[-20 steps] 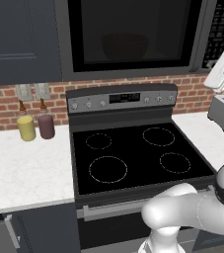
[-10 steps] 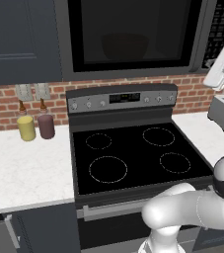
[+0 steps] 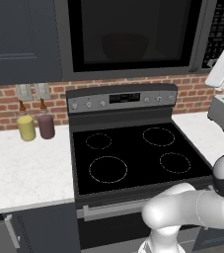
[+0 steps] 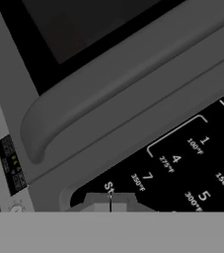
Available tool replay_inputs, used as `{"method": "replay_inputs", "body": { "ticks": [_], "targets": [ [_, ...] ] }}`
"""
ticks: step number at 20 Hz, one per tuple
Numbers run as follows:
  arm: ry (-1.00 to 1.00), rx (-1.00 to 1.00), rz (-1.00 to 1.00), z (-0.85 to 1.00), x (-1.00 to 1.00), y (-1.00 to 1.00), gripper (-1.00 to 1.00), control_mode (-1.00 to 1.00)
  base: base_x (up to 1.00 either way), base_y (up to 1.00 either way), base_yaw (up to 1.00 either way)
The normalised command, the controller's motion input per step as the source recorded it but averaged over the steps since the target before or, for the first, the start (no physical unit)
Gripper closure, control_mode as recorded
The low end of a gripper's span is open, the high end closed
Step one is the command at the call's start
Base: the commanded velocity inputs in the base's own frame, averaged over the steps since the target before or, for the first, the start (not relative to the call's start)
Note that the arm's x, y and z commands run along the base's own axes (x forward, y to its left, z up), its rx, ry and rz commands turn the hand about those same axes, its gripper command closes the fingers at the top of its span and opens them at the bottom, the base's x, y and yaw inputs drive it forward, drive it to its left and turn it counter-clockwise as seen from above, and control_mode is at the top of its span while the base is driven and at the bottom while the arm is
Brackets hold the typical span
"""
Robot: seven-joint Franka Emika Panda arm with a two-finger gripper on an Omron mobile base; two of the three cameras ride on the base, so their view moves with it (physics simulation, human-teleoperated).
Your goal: Open the microwave, place the bowl with waffle inside the microwave, then close the microwave door and turn it on.
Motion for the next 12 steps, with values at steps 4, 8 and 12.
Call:
{"method": "replay_inputs", "body": {
  "ticks": [4, 8, 12],
  "targets": [
    [0.0, -0.01, 0.0, -0.02, 0.09, 0.0, 1.0, -1.0, 0.0, 0.0, 0.0],
    [0.0, -0.02, 0.0, -0.09, 0.1, 0.0, 1.0, -1.0, 0.0, 0.0, 0.0],
    [0.0, -0.04, 0.0, -0.09, 0.14, 0.0, 1.0, -1.0, 0.0, 0.0, 0.0]
  ]
}}
